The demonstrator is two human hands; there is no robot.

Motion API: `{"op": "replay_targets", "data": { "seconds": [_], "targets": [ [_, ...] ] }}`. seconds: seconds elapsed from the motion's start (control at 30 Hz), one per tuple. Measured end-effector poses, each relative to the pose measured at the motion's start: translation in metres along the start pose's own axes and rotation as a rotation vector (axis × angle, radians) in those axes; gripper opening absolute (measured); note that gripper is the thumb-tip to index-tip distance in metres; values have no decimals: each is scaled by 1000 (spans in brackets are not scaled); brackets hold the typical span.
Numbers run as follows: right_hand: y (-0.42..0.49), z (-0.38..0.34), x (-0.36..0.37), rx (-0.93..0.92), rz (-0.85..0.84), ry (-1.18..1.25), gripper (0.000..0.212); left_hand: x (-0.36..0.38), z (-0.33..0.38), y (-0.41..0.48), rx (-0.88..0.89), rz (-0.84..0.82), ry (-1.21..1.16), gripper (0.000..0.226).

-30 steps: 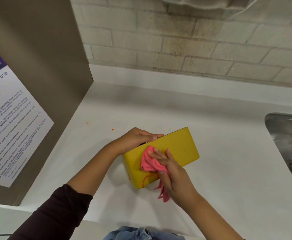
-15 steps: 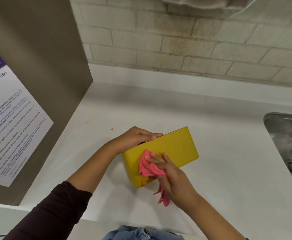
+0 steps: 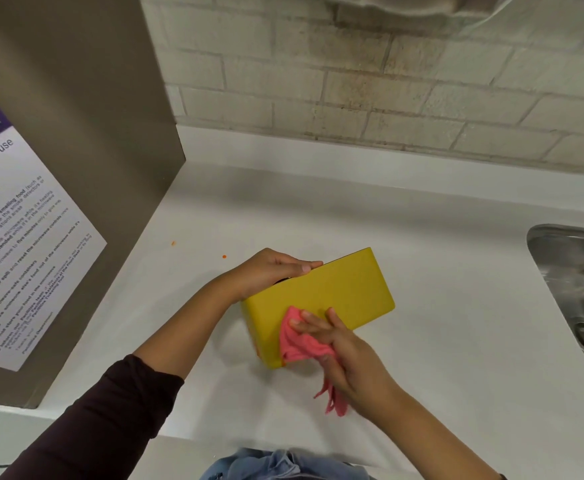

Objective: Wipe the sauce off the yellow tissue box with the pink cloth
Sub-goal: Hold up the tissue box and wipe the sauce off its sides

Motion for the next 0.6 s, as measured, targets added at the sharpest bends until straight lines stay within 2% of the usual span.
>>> {"op": "replay_targets", "data": {
  "seconds": [0.1, 0.2, 0.37, 0.47, 0.6],
  "targets": [
    [9, -2, -10, 7, 111, 8, 37, -2, -1, 0, -17, 15, -15, 21],
    [19, -9, 6, 4, 116, -20, 36, -4, -1, 0, -32, 18, 2, 23],
    [11, -18, 34, -73, -65, -83, 39, -6, 0, 0, -31, 11, 31, 21],
    [-5, -12, 24, -91, -135, -87, 38, -4, -1, -1, -35, -6, 31, 23],
    [-4, 1, -7, 5, 23, -32, 47, -4, 0, -2, -27, 5, 17, 22]
  ]
}}
Point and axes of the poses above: each hand's wrist, its own y-axis towards the middle knuckle, its own x-axis out of the palm, z = x × y, the point moved 10 cm from there along y, towards the middle knuckle, and after that the axes turned 10 degrees about y, right-handed, at the moved point
